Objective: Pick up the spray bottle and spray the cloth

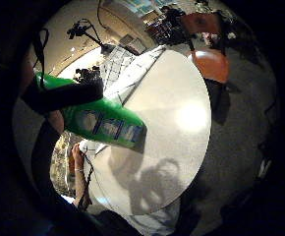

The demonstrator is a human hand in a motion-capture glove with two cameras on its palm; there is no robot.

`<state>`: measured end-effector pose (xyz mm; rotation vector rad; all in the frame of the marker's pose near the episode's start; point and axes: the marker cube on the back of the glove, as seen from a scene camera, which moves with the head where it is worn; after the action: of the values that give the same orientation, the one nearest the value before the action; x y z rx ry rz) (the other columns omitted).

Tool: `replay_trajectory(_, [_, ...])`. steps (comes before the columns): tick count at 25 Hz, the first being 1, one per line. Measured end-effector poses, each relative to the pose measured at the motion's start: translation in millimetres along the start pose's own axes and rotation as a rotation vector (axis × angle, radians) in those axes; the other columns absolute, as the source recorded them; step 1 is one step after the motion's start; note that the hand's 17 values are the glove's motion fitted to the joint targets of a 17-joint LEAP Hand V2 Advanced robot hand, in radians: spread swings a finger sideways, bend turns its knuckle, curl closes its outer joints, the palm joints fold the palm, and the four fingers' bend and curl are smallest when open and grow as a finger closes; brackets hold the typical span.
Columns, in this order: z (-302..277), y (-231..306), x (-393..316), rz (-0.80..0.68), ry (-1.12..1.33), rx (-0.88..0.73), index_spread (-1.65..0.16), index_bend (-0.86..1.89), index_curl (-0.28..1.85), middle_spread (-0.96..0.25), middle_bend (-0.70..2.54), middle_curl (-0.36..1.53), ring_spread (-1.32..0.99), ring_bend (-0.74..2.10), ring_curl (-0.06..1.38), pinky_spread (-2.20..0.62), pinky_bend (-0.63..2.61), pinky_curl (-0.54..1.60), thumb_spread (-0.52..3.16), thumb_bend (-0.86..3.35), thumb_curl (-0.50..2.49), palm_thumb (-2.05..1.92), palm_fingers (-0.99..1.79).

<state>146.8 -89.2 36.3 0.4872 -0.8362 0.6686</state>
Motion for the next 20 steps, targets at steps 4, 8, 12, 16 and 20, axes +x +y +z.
replay_trajectory(4, [2.8, 0.7, 2.4, 0.01, -0.024, -0.011, -0.21, 0.34, 0.39, -0.12, 0.39, 0.5, -0.2, 0.59, 0.47, -0.23, 0.59, 0.35, 0.45, 0.04, 0.58, 1.2, 1.2])
replay_trajectory(8, [3.1, 0.1, 2.0, 0.017, -0.044, -0.015, -0.19, 0.36, 0.42, -0.12, 0.39, 0.52, -0.21, 0.57, 0.48, -0.25, 0.57, 0.35, 0.37, 0.01, 0.6, 1.2, 1.18])
replay_trajectory(12, [5.3, -2.3, 1.5, 0.04, -0.055, -0.063, -0.19, 0.3, 0.43, -0.1, 0.37, 0.52, -0.19, 0.53, 0.47, -0.13, 0.53, 0.35, 0.45, -0.04, 0.6, 1.14, 1.04])
replay_trajectory(16, [11.1, -1.4, 4.4, 0.073, -0.048, -0.18, -0.22, 0.23, 0.43, -0.07, 0.28, 0.49, -0.12, 0.41, 0.45, 0.0, 0.51, 0.35, 0.63, -0.08, 0.56, 1.0, 0.81])
replay_trajectory(20, [17.0, -2.8, 7.1, 0.084, -0.03, -0.251, -0.33, 0.1, 0.4, -0.06, 0.21, 0.47, -0.04, 0.33, 0.45, 0.11, 0.57, 0.38, 0.73, -0.11, 0.49, 0.81, 0.39])
